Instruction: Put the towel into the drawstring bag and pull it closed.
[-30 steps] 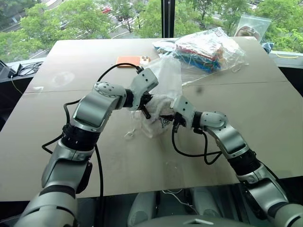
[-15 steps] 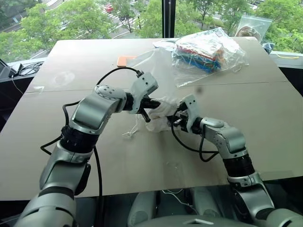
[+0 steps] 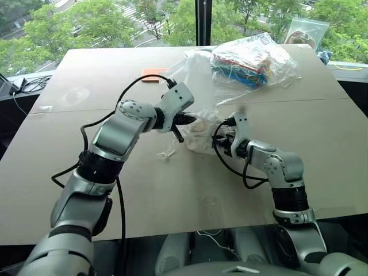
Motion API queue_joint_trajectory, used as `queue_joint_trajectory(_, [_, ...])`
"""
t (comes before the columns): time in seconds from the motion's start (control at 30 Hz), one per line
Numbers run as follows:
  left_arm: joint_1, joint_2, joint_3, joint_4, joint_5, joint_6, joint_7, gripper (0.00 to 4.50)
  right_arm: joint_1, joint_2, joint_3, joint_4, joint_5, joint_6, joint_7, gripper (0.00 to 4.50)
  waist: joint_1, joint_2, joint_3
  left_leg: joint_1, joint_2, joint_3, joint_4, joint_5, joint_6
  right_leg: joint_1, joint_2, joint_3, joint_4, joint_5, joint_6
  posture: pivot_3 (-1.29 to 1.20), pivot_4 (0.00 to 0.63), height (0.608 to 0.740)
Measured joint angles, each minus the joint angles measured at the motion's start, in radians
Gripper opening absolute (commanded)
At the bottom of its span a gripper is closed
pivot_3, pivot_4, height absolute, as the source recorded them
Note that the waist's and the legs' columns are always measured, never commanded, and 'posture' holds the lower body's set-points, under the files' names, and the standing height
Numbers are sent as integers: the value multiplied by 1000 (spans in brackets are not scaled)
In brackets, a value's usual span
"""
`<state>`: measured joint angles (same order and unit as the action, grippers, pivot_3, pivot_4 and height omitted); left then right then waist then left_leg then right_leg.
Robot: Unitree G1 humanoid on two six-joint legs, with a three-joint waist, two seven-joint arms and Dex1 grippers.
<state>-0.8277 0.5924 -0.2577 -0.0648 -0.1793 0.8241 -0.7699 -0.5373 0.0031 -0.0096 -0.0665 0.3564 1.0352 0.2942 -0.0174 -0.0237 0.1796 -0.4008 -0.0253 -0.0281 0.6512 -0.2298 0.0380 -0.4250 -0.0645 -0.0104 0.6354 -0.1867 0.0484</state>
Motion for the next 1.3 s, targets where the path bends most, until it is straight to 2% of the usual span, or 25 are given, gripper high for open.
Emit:
queue_joint_trajectory(0.2, [-8,-32,22,2,32,-43,64,0,-71,123,-139,58,59,-17,-104,38,-2,0,0,0,0,2,-1,0,0,-3,0,2,3,0,0,0,150,740])
queue_joint_trajectory(0.37, [54,-55,13,-12,80,-72,124,0,-73,131,-246,69,146,6,-172,38,3,0,0,-2,-1,2,-1,0,0,-4,-1,2,3,0,0,0,150,740])
queue_joint_trajectory(0.5, [54,-123,24,-31,81,-72,186,0,-73,132,-283,67,229,12,-214,38,1,0,0,-5,0,2,0,0,0,-7,-1,2,3,0,0,0,150,740])
queue_joint_trajectory(0.6, [54,-126,24,-43,77,-60,186,0,-73,134,-333,68,312,2,-247,38,-3,0,0,-5,0,2,0,0,0,-7,-1,2,4,0,0,0,150,740])
queue_joint_trajectory(0.77, [56,-140,60,-102,15,59,175,0,-75,135,-402,85,484,-64,-315,38,-5,0,0,-5,0,2,0,0,0,-7,0,2,4,0,0,0,150,740])
queue_joint_trajectory(0.83, [56,-152,67,-136,-5,103,178,0,-75,135,-382,85,503,-93,-321,38,-6,0,0,-5,0,2,0,0,0,-7,0,2,4,0,0,0,150,740])
queue_joint_trajectory(0.93, [56,-167,71,-168,-9,122,200,0,-75,129,-287,85,460,-138,-296,38,-15,0,0,-5,0,2,0,0,0,-7,0,2,4,0,0,0,150,740])
queue_joint_trajectory(0.97, [51,-177,79,-169,-15,136,204,0,-76,105,-216,84,399,-167,-275,38,-18,0,0,-5,0,2,0,0,0,-8,0,2,4,0,0,0,150,740])
queue_joint_trajectory(1.03, [15,-211,93,-170,-43,189,207,0,-77,22,6,81,226,-261,-200,38,-23,0,0,-5,-1,2,0,0,0,-8,0,2,4,0,0,0,150,740])
queue_joint_trajectory(1.17, [-26,-234,93,-187,-78,235,207,0,-75,-35,217,86,28,-405,-114,38,-23,0,0,-5,-1,2,0,0,0,-8,0,2,4,0,0,0,150,740])
queue_joint_trajectory(1.23, [-27,-234,93,-188,-85,248,209,0,-75,-42,239,91,-17,-437,-95,38,-22,0,0,-5,-1,2,0,0,0,-8,0,2,4,0,0,0,150,740])
queue_joint_trajectory(1.27, [-26,-232,93,-190,-89,255,209,0,-73,-30,220,96,-4,-437,-89,38,-22,0,0,-5,-1,2,0,0,0,-8,0,2,4,0,0,0,150,740])
queue_joint_trajectory(1.3, [-19,-226,92,-198,-95,262,209,0,-63,29,151,99,52,-425,-90,38,-23,0,0,-5,0,2,0,0,0,-8,0,2,4,0,0,0,150,740])
